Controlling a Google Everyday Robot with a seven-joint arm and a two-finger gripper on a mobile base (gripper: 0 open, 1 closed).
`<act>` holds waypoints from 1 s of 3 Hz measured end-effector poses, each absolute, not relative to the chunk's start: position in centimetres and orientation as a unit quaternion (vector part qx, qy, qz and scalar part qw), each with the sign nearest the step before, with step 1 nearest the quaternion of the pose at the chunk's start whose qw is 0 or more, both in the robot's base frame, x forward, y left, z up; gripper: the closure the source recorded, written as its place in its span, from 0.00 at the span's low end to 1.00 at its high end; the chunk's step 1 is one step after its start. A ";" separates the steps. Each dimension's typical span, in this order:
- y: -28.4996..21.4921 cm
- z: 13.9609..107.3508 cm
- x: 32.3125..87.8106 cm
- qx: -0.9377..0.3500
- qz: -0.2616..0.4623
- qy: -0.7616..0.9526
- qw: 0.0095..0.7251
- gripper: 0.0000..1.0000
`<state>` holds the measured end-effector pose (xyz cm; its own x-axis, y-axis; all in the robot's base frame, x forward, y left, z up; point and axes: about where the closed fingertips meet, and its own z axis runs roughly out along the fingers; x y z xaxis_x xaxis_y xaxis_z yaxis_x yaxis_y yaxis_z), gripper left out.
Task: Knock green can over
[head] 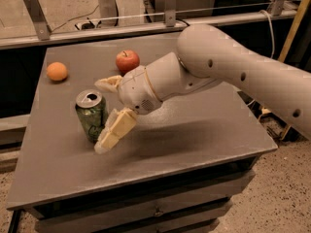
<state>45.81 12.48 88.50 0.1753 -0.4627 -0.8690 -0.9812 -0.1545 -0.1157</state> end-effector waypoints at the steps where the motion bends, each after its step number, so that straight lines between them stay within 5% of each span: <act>1: 13.0 88.2 46.4 -0.639 0.401 0.515 0.408 0.00; 3: 13.6 89.2 47.7 -0.569 0.478 0.462 0.485 0.00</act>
Offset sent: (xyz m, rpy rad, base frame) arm 0.0256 0.0059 -0.0009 0.5514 0.0904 -0.0103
